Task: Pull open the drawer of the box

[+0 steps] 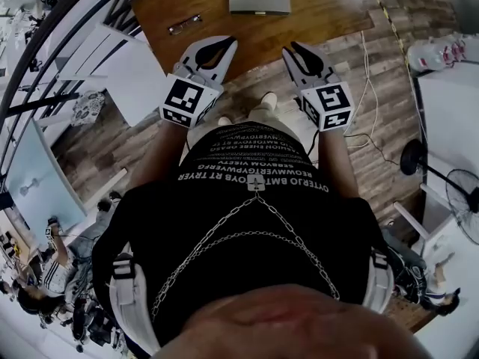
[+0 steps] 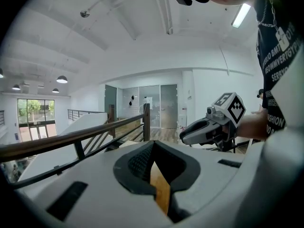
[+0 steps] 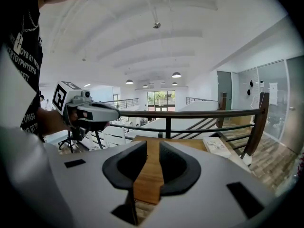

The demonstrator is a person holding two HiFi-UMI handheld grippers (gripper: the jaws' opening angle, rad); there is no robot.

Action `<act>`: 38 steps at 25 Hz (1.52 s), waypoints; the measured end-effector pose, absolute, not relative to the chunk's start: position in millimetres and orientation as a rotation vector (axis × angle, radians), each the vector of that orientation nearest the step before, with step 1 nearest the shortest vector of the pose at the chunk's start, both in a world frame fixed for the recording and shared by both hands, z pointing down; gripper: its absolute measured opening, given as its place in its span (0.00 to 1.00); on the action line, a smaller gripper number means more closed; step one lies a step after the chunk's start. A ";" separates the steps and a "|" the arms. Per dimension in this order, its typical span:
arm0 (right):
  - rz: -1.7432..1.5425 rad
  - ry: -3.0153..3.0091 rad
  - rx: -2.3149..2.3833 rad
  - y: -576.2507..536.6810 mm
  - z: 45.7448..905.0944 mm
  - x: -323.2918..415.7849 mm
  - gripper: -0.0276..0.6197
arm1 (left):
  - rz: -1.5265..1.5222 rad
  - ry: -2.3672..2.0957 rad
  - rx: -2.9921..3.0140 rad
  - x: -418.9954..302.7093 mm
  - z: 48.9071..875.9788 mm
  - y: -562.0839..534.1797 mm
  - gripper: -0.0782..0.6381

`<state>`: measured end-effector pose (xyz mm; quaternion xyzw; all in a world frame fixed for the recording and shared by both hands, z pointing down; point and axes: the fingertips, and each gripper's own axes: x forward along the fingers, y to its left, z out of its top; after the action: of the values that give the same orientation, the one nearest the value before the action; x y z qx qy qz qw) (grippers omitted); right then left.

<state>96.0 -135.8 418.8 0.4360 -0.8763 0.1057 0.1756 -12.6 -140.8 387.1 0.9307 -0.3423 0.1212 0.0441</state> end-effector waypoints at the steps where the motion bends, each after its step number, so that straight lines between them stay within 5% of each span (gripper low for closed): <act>1: 0.294 -2.485 1.236 -139.7 416.4 98.0 0.16 | 0.371 -1.048 2.848 -10.8 386.0 -143.8 0.12; 38: 0.213 -2.627 0.959 -238.2 405.3 173.8 0.15 | 0.445 -1.348 2.744 69.7 375.9 -219.8 0.12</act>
<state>173.8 -238.2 405.3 0.3370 -0.9234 0.0748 0.1677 69.7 -219.8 375.9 0.8879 -0.4361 0.1439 0.0260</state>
